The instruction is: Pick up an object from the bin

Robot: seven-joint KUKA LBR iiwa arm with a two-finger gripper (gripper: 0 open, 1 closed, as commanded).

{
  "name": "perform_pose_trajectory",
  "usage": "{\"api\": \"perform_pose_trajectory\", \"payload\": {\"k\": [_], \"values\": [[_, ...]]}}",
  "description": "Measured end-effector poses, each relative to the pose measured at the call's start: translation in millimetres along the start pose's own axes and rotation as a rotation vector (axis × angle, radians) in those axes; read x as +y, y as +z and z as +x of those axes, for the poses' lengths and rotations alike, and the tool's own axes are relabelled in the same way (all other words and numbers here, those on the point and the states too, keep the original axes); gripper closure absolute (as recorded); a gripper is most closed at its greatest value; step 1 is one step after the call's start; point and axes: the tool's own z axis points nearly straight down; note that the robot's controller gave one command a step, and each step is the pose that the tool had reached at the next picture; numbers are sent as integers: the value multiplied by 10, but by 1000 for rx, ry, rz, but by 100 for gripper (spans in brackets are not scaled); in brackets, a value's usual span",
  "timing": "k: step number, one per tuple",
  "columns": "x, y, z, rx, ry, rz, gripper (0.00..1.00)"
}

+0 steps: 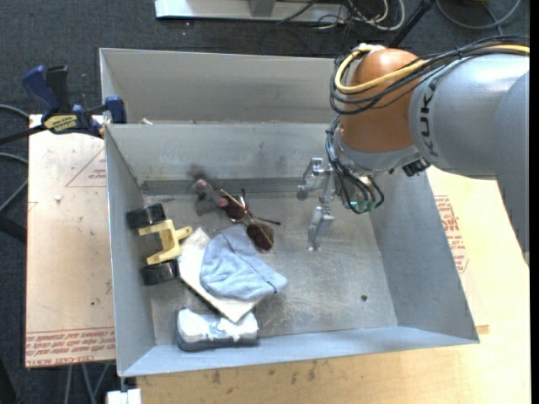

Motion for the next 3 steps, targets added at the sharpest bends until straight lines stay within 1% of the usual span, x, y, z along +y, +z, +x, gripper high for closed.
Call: {"api": "perform_pose_trajectory", "payload": {"k": [1,2,3], "values": [[0,-49,-17,-7,0,0,0],[315,300,-72,-16,-32,2,0],[503,563,80,-10,-119,0,100]]}}
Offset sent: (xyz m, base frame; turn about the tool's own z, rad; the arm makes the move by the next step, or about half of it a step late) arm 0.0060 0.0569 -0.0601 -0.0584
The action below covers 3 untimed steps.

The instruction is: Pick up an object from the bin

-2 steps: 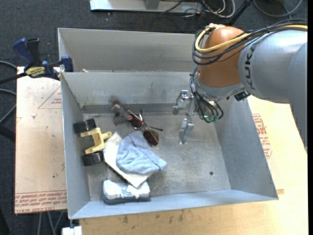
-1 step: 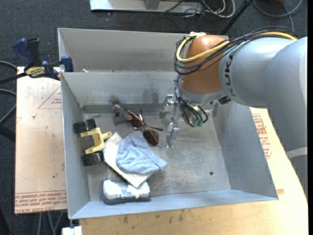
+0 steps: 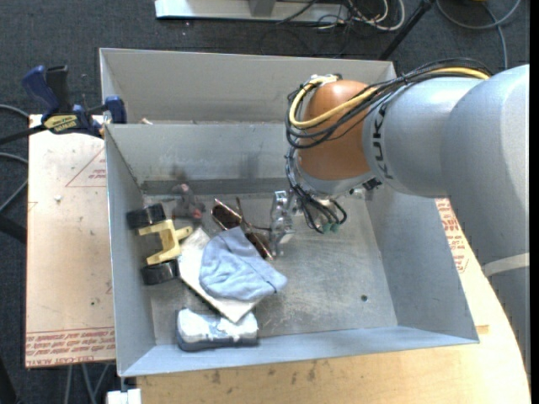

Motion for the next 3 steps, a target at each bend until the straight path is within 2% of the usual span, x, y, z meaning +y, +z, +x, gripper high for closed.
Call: {"api": "perform_pose_trajectory", "payload": {"k": [1,2,3], "values": [[0,0,0,0,0,0,100],[-81,-403,49,9,-3,-1,100],[-104,-875,31,-1,-5,2,100]]}}
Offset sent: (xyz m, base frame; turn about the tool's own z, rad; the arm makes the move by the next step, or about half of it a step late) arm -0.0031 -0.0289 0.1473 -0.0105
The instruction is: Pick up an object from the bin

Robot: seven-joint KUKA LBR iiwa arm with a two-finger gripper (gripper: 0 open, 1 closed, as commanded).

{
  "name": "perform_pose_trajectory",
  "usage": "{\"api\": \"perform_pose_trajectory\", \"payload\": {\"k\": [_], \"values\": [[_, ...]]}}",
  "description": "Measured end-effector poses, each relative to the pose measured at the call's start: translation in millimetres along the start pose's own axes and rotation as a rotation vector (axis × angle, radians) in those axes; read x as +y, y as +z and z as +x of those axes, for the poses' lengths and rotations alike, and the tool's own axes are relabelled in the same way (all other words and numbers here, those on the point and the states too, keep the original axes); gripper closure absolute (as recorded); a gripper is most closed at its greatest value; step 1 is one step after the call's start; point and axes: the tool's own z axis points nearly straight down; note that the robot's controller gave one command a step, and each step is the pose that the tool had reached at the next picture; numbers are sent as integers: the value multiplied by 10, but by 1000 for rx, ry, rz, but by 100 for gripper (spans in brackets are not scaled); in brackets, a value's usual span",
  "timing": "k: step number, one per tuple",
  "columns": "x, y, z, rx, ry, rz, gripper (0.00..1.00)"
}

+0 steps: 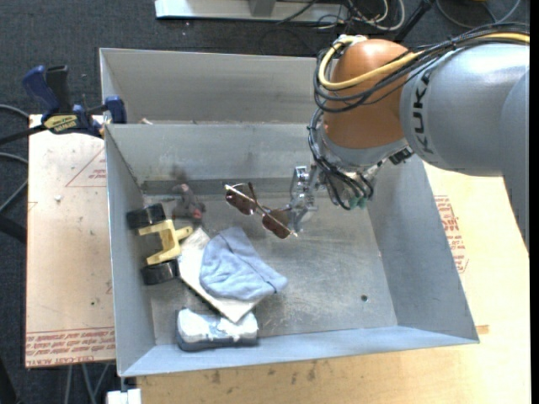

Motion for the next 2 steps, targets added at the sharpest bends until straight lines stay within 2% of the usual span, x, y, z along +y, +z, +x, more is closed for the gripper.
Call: {"api": "perform_pose_trajectory", "payload": {"k": [1,2], "values": [[-38,-465,60,10,-10,-2,100],[-47,-682,64,5,-12,0,100]]}}
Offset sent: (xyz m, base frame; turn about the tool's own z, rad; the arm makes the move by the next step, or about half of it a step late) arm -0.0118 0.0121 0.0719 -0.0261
